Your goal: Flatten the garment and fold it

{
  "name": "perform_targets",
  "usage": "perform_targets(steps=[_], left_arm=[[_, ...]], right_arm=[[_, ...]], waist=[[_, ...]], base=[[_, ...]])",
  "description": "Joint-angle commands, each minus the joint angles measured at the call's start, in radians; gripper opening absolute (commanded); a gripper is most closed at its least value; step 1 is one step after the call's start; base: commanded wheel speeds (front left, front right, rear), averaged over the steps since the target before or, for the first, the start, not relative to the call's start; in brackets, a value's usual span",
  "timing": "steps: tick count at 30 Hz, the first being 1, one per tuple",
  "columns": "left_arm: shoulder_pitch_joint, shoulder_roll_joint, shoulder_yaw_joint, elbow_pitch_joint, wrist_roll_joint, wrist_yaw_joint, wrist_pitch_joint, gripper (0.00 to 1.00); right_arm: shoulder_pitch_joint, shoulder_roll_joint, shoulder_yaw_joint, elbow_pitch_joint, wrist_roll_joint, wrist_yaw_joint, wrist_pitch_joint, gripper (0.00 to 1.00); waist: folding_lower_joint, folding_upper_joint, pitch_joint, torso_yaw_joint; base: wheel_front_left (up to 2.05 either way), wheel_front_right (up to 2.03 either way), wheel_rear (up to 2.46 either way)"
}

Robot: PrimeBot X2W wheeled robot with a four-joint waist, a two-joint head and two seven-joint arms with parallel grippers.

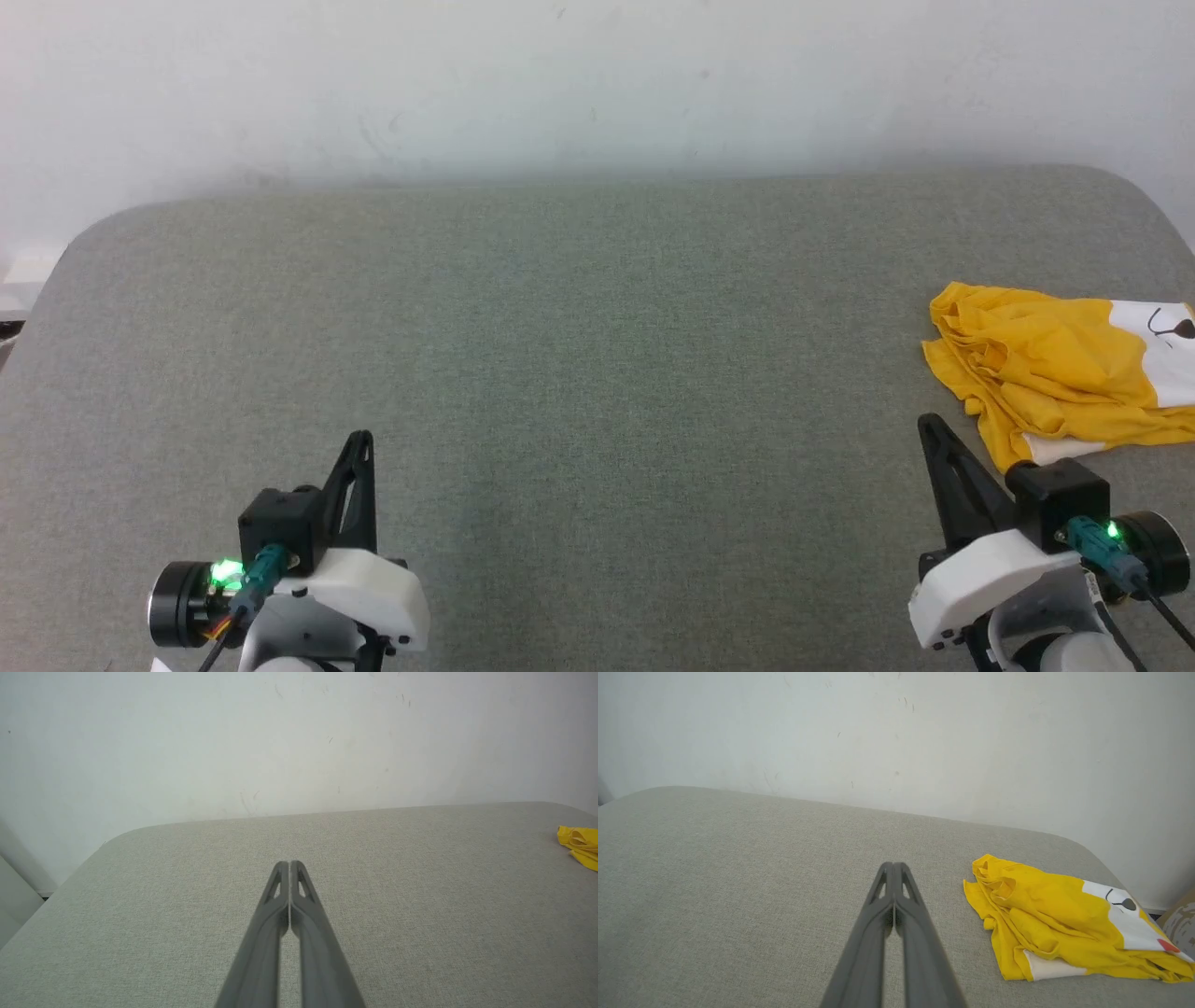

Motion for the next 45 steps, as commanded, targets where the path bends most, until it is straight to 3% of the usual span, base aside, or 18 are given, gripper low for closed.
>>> perform_targets(steps=[1, 45], left_arm=[[-0.013, -0.005, 0.004, 0.005, 0.007, -0.001, 0.002, 0.0], [-0.013, -0.005, 0.004, 0.005, 0.007, -0.001, 0.002, 0.0]], right_arm=[[-0.016, 0.003, 0.001, -0.007, -0.008, -0.002, 0.001, 0.0], [-0.016, 0.003, 0.001, -0.007, -0.008, -0.002, 0.001, 0.0]], waist=[[0.0, 0.0, 0.0, 0.0], [0.0, 0.0, 0.0, 0.0]], base=[[0.0, 0.0, 0.0], [0.0, 0.0, 0.0]])
